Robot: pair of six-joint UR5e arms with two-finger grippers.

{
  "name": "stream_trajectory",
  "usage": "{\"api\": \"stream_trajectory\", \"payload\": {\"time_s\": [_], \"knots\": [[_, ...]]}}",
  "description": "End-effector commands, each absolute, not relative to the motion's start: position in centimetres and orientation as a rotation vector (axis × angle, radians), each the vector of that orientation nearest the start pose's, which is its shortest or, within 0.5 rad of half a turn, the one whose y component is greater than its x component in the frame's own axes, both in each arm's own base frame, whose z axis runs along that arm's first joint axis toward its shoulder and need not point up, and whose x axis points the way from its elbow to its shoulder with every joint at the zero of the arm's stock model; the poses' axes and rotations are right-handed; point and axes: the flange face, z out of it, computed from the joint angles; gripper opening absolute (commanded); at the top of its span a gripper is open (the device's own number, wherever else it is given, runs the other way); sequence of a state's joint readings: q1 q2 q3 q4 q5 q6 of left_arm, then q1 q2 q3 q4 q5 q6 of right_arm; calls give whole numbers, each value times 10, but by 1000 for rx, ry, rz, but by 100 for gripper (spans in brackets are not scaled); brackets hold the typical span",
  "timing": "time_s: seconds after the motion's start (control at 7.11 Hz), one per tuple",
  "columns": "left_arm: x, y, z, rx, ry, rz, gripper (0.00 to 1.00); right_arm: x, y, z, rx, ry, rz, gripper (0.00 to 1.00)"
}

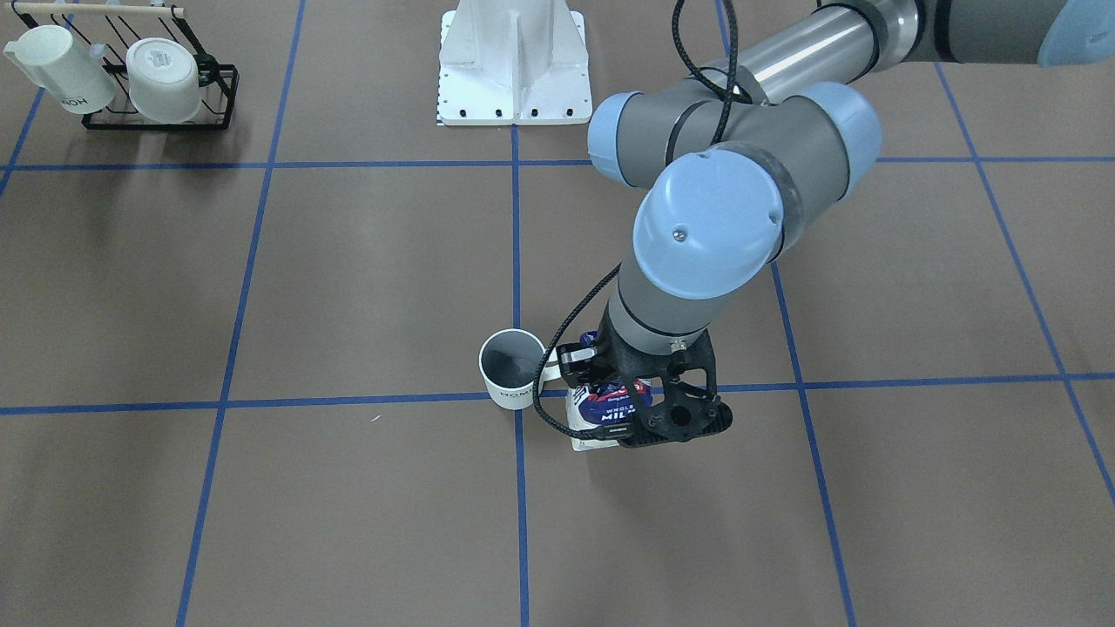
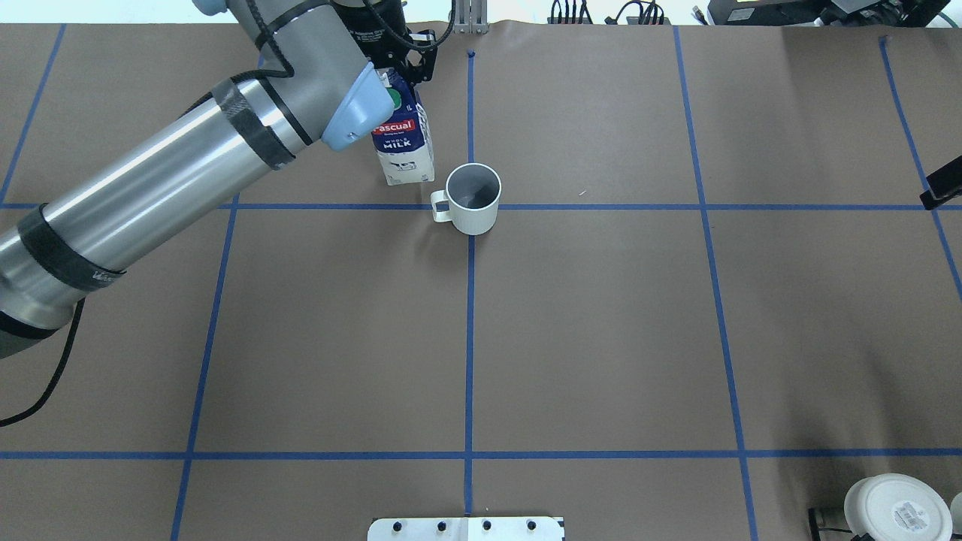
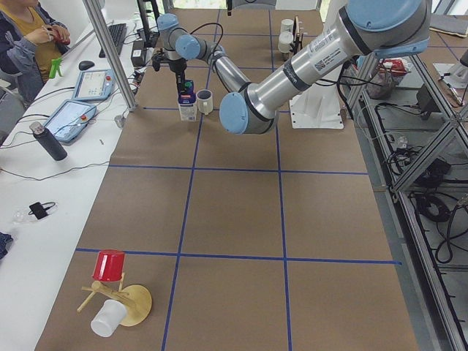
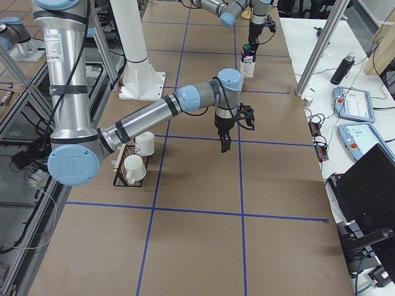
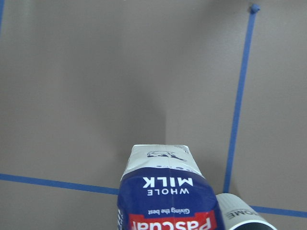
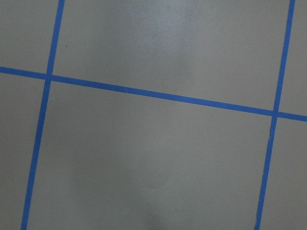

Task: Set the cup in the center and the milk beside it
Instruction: 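Carry the milk carton beside the mug, farther from the robot, and set it down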

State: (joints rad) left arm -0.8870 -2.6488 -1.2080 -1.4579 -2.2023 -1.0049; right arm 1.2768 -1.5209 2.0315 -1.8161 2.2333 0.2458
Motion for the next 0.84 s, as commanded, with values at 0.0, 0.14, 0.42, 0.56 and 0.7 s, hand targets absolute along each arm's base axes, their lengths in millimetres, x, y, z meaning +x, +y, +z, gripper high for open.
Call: {"api": "stream_trajectory", "payload": {"time_s": [0.0,0.14,0.42,0.56,0.7], "knots": [[469,-656,119,-83,834,-88,28,-69,-480,445,70,-701,-133,100],[469,-658,120,-73,827,-89,31,-69,-480,445,70,-701,-133,100],[473,-672,134,-35,823,-94,32,-70,-480,446,68,-701,-132,100],[473,-672,138,-34,822,-90,49,-70,-480,447,66,-701,-132,100],[473,-672,141,-35,820,-88,91,-71,-481,446,68,-701,-132,100]]}}
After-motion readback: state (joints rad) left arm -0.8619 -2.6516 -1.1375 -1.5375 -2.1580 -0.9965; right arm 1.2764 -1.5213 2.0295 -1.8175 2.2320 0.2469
